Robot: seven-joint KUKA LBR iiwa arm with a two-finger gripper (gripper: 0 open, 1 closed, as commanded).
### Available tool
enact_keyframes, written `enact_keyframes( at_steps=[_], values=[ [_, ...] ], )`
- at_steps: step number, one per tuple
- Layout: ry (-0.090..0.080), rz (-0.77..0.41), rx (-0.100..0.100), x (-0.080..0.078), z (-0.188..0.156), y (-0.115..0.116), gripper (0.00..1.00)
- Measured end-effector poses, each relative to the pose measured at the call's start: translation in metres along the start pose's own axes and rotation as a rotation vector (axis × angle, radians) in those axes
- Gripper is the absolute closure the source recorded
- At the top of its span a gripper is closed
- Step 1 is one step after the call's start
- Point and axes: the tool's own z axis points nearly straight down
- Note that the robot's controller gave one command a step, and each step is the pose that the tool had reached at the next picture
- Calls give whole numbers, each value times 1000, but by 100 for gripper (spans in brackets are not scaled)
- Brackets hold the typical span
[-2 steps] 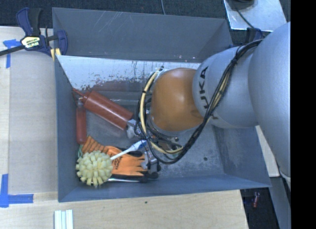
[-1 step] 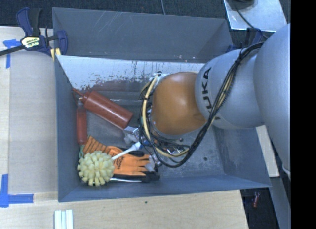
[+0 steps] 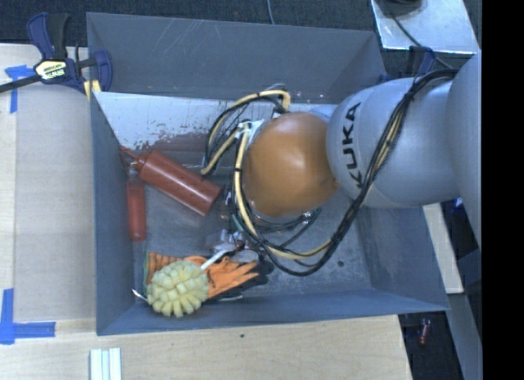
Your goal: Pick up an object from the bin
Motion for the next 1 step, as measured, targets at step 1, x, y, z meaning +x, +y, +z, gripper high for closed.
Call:
enact_keyframes(
  at_steps=[1],
  values=[
    [1,-1,-1,0,0,-1,100]
  ],
)
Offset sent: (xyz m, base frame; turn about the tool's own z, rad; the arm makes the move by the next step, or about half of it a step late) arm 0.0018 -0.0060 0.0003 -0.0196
